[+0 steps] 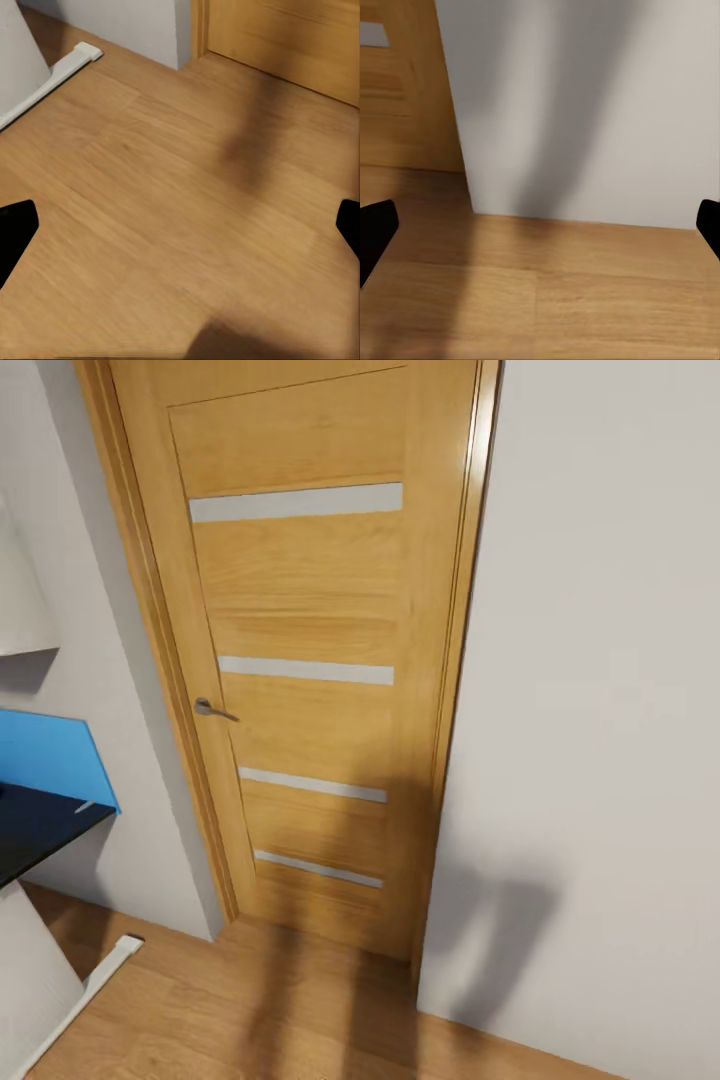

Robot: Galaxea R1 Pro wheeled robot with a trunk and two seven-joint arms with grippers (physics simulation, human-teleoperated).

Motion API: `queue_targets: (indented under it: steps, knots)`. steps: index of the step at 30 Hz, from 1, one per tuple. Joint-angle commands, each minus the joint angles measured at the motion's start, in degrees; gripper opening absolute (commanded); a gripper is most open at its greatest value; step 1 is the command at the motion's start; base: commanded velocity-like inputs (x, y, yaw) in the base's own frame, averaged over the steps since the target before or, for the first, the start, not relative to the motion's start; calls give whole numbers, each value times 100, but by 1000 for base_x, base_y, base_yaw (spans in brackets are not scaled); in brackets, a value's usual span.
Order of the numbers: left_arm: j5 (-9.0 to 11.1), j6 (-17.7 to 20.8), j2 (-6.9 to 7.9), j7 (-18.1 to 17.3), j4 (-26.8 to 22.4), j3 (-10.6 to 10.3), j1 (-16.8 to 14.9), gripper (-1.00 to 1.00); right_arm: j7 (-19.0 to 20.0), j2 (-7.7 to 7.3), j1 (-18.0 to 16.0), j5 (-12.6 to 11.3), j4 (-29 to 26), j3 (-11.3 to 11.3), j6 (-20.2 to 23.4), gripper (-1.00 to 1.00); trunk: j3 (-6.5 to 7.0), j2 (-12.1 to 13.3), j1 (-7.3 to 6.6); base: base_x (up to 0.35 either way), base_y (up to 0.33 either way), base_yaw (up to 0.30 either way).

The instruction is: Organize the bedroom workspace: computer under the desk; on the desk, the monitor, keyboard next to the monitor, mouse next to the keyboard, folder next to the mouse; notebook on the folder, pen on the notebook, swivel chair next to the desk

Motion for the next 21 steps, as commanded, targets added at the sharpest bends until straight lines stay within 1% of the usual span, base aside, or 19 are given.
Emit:
queue_targets:
  steps: [1,8,11,17,21]
  knots:
    - [38,-5,-1,4,-8,-29,2,100,-35,2,-3,30,3,2,-8,100,-5,-4,0,-13,-3,287]
    - [38,-4,-1,0,-8,-29,2,100,-23,3,-3,30,3,8,-3,100,-5,-4,0,-5,-1,270]
    - [38,-3,0,0,-8,-29,2,100,-20,4,-3,28,6,9,-6,100,-5,-4,0,-1,0,107]
    - [38,-8,8,6,-8,-29,2,100,-18,8,-3,18,11,10,-14,100,-5,-4,0,0,0,34]
    - [38,-8,9,7,-8,-29,2,100,-18,11,-3,10,11,7,-18,100,-5,-4,0,0,0,150]
